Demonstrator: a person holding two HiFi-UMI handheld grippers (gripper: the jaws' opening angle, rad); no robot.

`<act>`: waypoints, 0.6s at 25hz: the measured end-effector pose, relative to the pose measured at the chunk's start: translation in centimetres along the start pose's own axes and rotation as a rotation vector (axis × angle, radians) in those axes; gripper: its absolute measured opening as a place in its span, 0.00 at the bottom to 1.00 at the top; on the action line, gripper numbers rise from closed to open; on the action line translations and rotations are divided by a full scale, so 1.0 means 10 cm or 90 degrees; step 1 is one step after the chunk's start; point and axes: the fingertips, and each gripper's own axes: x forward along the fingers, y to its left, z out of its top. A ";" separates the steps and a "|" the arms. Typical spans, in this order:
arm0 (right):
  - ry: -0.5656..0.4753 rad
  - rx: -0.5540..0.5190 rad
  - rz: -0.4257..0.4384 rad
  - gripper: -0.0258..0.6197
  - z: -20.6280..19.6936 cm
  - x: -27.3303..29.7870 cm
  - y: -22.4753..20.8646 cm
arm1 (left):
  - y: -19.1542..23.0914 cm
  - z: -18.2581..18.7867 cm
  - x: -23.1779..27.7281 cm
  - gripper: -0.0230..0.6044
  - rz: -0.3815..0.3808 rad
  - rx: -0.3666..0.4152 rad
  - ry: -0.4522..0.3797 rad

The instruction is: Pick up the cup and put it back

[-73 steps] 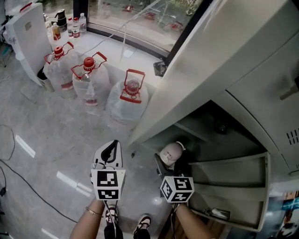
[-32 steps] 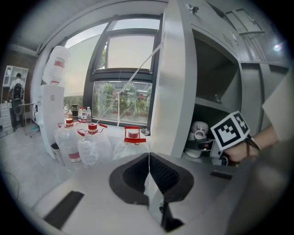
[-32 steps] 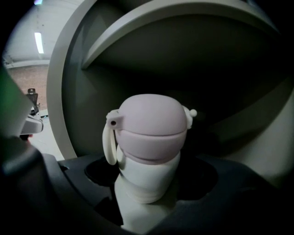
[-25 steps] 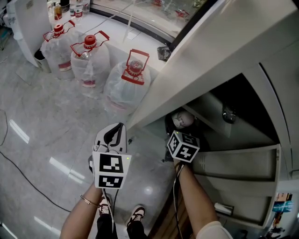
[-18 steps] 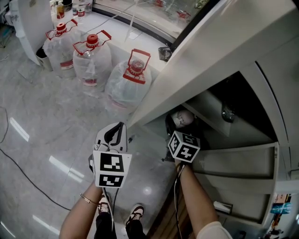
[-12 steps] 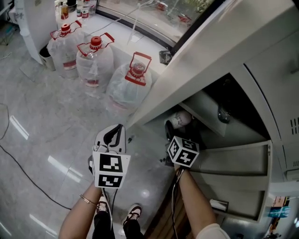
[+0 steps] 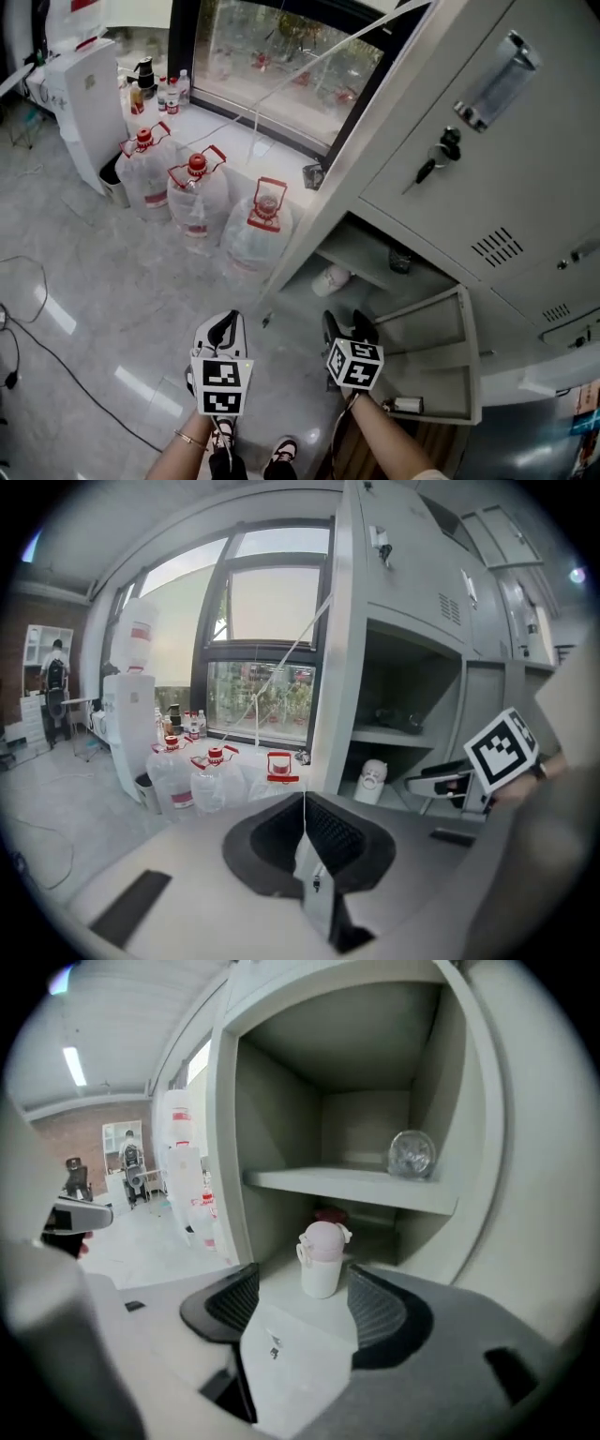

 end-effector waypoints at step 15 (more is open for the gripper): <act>-0.173 0.004 0.003 0.13 1.53 -2.42 0.14 | -0.95 1.68 -1.60 0.05 -0.030 -0.067 -0.084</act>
